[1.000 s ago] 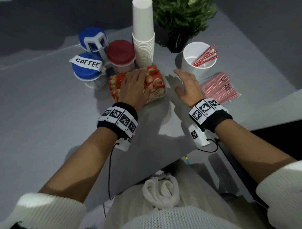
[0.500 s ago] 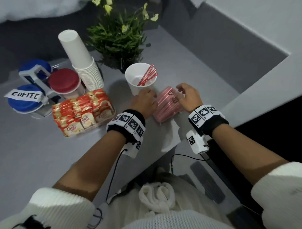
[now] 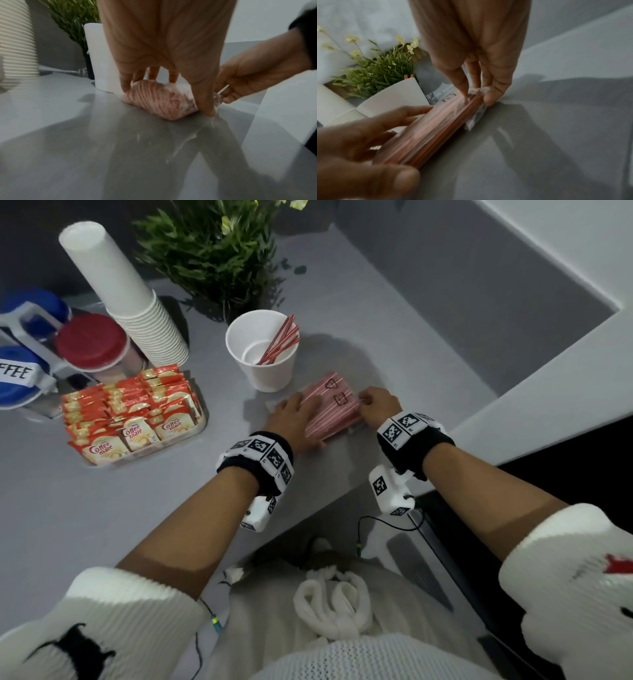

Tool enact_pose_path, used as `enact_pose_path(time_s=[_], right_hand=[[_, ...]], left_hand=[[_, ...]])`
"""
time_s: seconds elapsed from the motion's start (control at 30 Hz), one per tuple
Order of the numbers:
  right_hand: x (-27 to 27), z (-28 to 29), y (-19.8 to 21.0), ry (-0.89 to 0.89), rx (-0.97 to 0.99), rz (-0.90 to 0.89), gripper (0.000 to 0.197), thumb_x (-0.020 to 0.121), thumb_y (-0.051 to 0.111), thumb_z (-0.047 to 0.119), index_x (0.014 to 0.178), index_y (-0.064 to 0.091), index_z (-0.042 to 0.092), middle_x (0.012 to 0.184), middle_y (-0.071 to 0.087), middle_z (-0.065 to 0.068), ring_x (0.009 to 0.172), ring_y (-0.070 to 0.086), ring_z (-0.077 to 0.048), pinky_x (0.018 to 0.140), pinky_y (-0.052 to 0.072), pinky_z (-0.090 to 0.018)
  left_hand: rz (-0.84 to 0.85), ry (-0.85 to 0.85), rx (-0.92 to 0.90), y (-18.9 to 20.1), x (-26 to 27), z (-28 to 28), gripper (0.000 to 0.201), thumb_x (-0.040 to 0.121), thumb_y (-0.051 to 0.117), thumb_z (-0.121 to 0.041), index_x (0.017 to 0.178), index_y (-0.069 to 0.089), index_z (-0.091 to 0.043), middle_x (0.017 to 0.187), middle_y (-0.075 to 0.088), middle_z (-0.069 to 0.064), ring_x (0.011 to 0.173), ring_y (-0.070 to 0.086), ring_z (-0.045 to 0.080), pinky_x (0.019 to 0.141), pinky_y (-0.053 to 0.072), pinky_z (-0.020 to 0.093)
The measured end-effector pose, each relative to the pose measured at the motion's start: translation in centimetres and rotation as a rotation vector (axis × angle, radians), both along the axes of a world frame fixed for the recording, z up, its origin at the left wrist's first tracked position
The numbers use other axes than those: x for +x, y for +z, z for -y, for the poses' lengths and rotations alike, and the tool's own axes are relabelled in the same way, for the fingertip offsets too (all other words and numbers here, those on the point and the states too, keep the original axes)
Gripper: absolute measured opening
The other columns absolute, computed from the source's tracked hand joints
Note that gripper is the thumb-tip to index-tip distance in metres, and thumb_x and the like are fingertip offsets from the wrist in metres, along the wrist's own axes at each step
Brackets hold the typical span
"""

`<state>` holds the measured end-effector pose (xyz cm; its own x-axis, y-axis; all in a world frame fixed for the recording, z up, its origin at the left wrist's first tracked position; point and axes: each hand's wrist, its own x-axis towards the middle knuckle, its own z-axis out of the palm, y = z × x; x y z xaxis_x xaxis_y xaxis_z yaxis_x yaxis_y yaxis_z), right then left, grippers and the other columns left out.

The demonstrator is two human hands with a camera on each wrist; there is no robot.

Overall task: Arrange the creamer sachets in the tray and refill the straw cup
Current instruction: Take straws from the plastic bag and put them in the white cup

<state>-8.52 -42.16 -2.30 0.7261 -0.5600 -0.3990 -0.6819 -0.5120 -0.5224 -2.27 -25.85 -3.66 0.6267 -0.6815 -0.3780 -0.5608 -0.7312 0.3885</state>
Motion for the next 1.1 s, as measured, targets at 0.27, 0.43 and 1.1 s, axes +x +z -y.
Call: enact_pose_path(time_s=[0.27,0.43,1.1], right_hand=[[1.2,0.9,1.1,-0.096,0.253,0.177,0.004,0.081,0.065,0.015,0.078,0.065,0.014,0.075,0.063,-0.004,0.072,0.058,-0.02,0.062,0.046,-0.026],[0.6,0.8,2.6,0.017,0.302,0.354,0.016,0.079,0.07,0.021,0.078,0.054,0.021,0.074,0.053,0.01,0.068,0.051,-0.005,0.062,0.044,-0.016],[-1.2,0.8,1.5,0.01,-0.22,0.249,0.027,0.086,0.061,0.011,0.111,0.056,0.005,0.12,0.053,-0.013,0.111,0.051,-0.026,0.089,0.04,-0.029]], left_hand=[[0.085,0.079,-0.01,1.0,-0.5,0.8,0.074,0.08,0.064,-0.015,0.142,0.026,-0.021,0.134,0.041,0.019,0.119,0.046,0.039,0.101,0.039,0.044],[-0.357,0.191,-0.173,4.8,1.9,0.6,0.033,0.086,0.059,-0.012,0.117,0.05,-0.008,0.103,0.057,0.012,0.085,0.057,0.023,0.068,0.051,0.029],[0.043,0.144,-0.029,2.9,-0.8,-0.9,0.064,0.08,0.067,-0.035,0.136,0.039,-0.02,0.141,0.036,0.011,0.13,0.033,0.031,0.107,0.032,0.046]])
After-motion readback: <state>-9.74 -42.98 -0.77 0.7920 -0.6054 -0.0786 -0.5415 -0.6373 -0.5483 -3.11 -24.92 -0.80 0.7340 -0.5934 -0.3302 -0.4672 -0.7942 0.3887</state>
